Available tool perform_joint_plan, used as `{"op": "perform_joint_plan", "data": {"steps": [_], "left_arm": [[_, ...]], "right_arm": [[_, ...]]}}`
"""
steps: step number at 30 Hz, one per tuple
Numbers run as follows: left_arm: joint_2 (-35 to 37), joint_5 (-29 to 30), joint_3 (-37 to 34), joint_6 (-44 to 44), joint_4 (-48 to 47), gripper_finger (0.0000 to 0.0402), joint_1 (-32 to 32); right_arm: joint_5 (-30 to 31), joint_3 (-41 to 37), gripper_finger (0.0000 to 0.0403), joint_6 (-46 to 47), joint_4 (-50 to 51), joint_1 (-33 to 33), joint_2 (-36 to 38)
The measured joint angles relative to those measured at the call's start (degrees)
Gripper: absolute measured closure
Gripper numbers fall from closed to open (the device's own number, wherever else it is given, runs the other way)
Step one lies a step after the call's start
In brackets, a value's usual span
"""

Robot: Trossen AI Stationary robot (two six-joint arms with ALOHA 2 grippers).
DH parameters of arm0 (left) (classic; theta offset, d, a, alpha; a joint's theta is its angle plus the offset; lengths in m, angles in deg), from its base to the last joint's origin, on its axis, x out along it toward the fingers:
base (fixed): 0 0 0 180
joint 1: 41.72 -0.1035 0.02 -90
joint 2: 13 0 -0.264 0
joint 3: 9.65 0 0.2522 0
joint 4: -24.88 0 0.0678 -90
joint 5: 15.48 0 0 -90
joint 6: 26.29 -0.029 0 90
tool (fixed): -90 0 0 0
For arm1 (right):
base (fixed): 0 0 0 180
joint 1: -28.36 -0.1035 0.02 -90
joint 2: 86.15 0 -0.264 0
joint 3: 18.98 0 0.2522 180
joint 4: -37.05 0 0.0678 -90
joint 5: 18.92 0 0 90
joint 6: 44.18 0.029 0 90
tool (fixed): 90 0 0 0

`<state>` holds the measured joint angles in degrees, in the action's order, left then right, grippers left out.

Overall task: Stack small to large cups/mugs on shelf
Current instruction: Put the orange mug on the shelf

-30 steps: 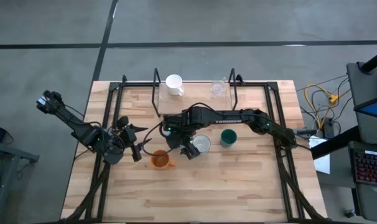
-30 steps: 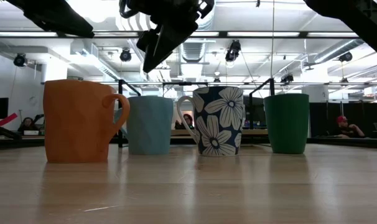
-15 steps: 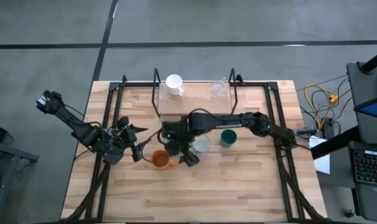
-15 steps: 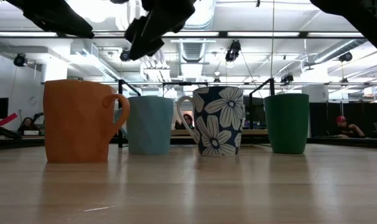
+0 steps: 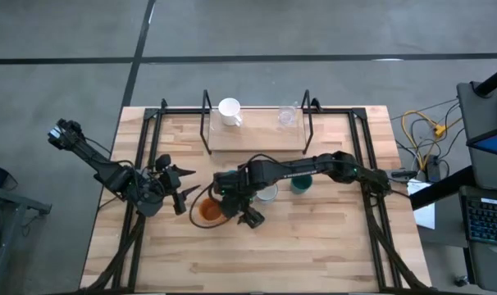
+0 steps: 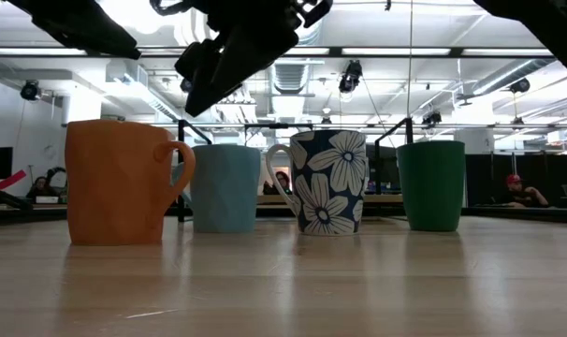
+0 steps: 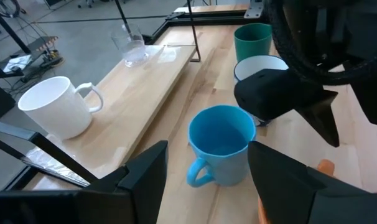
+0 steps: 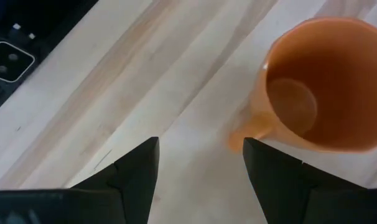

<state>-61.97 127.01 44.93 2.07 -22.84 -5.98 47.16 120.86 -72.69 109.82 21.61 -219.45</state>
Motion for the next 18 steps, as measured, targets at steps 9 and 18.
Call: {"op": "perform_joint_plan", "data": {"steps": [9, 18], "left_arm": [[-0.17, -7.30, -1.15, 1.40, -0.04, 0.0194, 0.09], [0.02, -7.82, -3.71, -0.44, -0.11, 0.0194, 0.00]], "right_arm": [[8.33, -0.22, 0.0177, 0.29, -0.23, -0.70, 0.00], [17.18, -1.75, 0.0177, -2.90, -0.25, -0.87, 0.00]]}}
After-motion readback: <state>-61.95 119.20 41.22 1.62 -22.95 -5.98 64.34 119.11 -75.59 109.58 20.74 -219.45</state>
